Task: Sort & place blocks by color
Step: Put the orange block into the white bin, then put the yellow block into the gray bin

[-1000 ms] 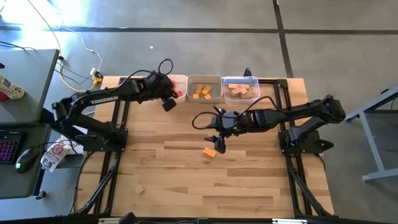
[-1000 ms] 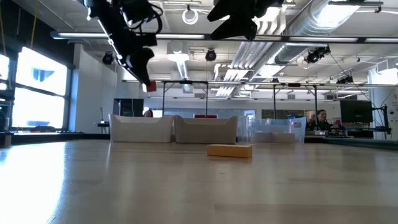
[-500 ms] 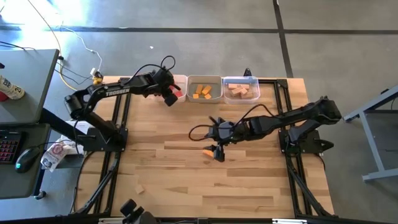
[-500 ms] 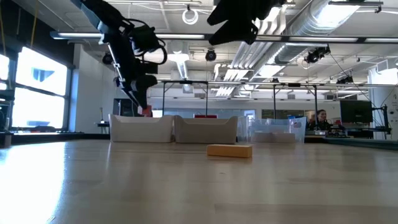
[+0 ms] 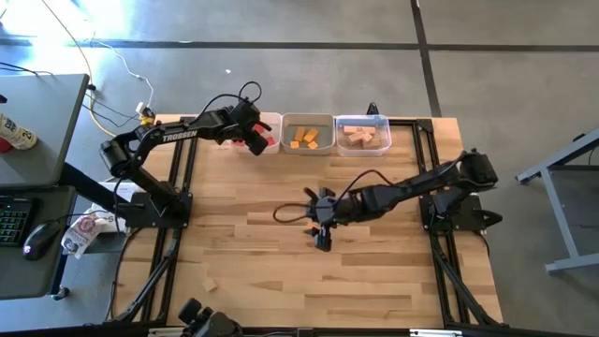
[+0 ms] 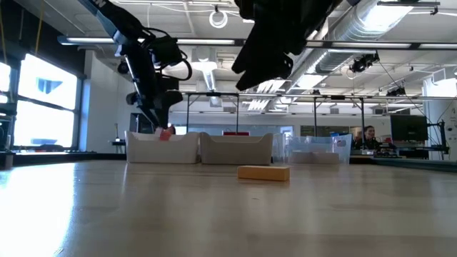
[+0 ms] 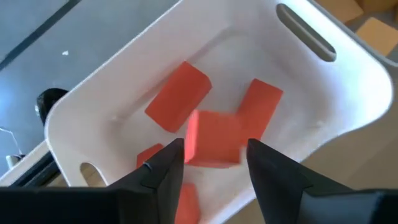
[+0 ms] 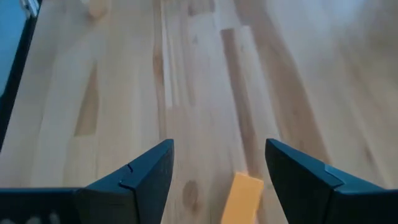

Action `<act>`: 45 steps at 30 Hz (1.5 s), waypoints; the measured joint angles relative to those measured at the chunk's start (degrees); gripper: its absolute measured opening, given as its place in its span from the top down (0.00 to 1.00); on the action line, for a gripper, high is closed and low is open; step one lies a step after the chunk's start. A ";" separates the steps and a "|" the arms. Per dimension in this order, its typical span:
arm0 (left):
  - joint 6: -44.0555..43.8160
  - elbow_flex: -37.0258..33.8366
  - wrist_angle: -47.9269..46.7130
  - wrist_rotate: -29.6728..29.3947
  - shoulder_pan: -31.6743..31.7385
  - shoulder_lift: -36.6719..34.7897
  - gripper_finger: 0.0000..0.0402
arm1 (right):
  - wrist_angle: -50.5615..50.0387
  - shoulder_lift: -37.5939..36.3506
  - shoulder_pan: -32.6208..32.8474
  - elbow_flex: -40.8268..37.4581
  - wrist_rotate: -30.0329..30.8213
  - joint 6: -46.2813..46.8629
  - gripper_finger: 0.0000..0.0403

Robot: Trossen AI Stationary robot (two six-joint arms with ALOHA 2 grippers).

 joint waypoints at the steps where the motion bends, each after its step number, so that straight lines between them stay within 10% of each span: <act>1: -0.26 0.00 -0.04 0.41 -0.02 0.00 0.59 | 0.13 0.52 0.32 0.00 0.00 0.00 0.40; 12: -5.94 0.00 -0.68 2.43 -0.02 -0.15 0.43 | -5.08 4.87 3.38 0.00 5.59 3.97 0.40; 45: -11.32 0.07 -14.73 11.44 -13.30 -28.14 0.43 | -6.60 15.22 3.96 0.02 9.67 10.36 0.52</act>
